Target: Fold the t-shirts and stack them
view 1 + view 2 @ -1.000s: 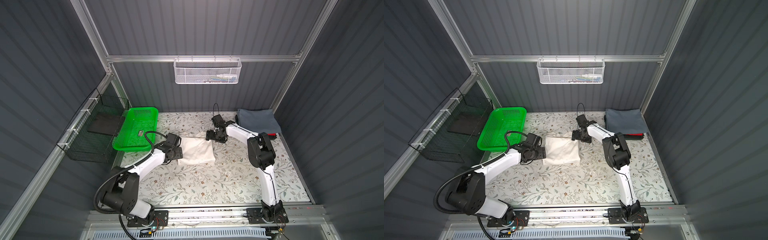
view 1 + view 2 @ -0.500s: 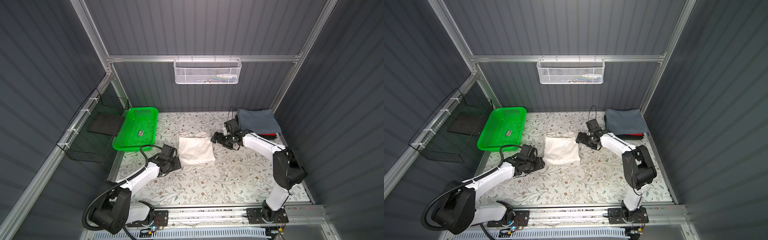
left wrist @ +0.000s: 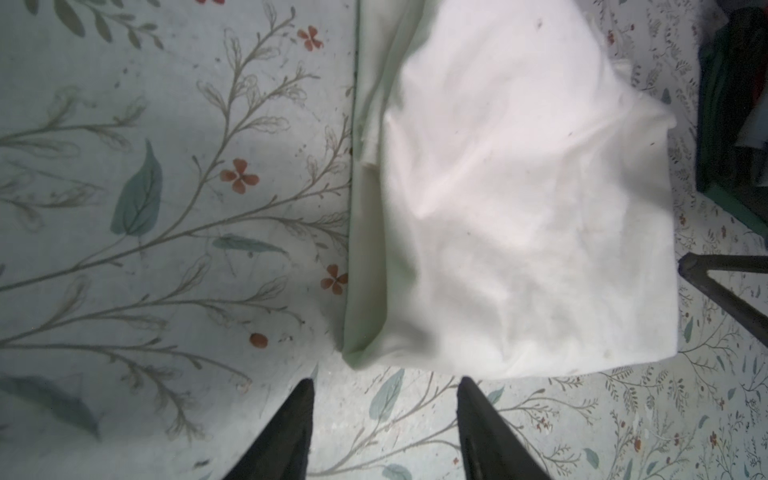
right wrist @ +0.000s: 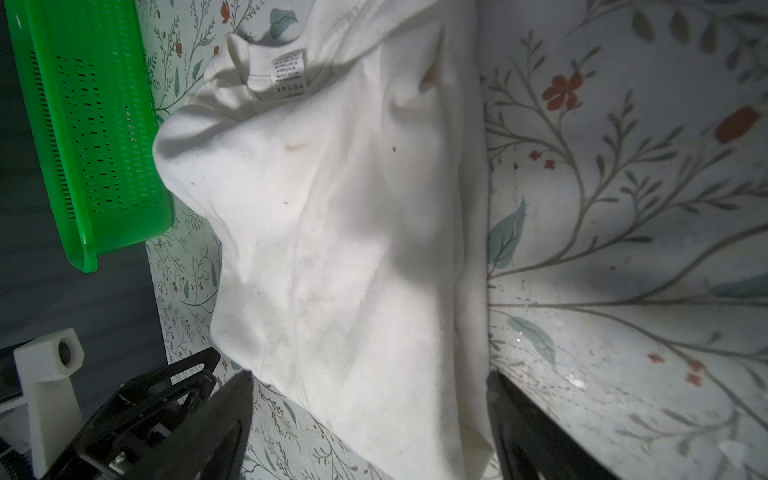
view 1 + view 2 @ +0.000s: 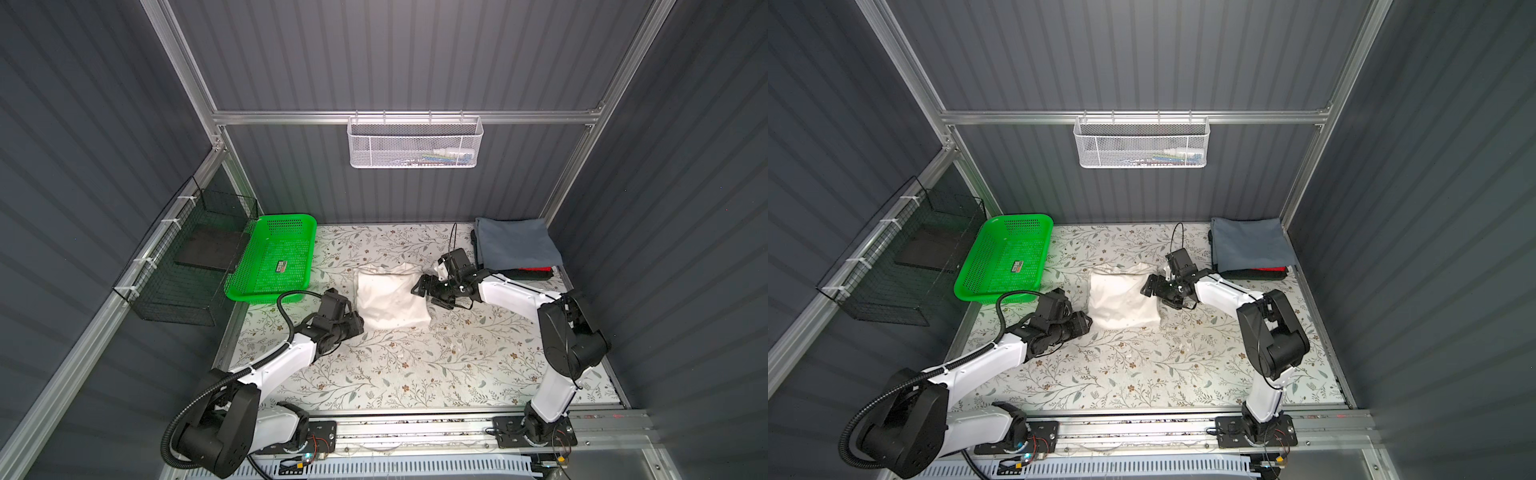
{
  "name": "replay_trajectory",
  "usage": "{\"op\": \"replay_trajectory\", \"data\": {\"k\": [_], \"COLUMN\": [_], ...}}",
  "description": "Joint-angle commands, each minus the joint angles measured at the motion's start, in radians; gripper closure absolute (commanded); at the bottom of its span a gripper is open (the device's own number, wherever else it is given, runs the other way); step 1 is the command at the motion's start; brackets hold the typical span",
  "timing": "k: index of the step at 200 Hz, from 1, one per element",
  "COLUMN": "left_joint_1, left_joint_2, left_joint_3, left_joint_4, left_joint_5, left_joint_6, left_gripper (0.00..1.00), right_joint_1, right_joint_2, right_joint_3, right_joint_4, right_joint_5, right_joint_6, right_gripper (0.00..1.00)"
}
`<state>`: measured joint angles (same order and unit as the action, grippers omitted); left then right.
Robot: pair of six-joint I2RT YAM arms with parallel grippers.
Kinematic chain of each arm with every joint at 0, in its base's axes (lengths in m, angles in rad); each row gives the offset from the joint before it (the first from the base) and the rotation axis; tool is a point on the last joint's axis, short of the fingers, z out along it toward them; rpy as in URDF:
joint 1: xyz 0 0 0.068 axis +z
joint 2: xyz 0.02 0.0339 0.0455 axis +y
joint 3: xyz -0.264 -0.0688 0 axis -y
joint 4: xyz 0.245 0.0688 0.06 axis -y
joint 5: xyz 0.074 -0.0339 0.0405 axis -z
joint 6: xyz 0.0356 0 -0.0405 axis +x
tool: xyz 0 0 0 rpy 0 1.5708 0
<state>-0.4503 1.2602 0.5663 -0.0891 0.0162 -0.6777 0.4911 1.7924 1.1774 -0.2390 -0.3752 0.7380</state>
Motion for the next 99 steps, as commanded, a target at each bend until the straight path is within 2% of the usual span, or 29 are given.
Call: {"op": "replay_trajectory", "data": {"k": [1, 44, 99], "left_joint_1": [0.004, 0.005, 0.009], "left_joint_2": [0.032, 0.083, 0.14], "left_joint_3": [-0.008, -0.002, 0.004], "left_joint_4": [0.057, 0.096, 0.128], "left_joint_5": [0.009, 0.037, 0.079], "left_joint_6": [0.037, 0.068, 0.075], "left_gripper": [0.46, 0.47, 0.53], "right_joint_1": [0.006, 0.007, 0.011], "right_joint_2": [0.007, 0.068, 0.175], "right_joint_3": [0.044, 0.121, 0.213], "right_joint_4": [-0.015, -0.044, -0.061], "right_joint_5": [0.001, 0.005, 0.026], "right_joint_6": [-0.01, -0.03, -0.029], "right_gripper": [0.13, 0.14, 0.15]}}
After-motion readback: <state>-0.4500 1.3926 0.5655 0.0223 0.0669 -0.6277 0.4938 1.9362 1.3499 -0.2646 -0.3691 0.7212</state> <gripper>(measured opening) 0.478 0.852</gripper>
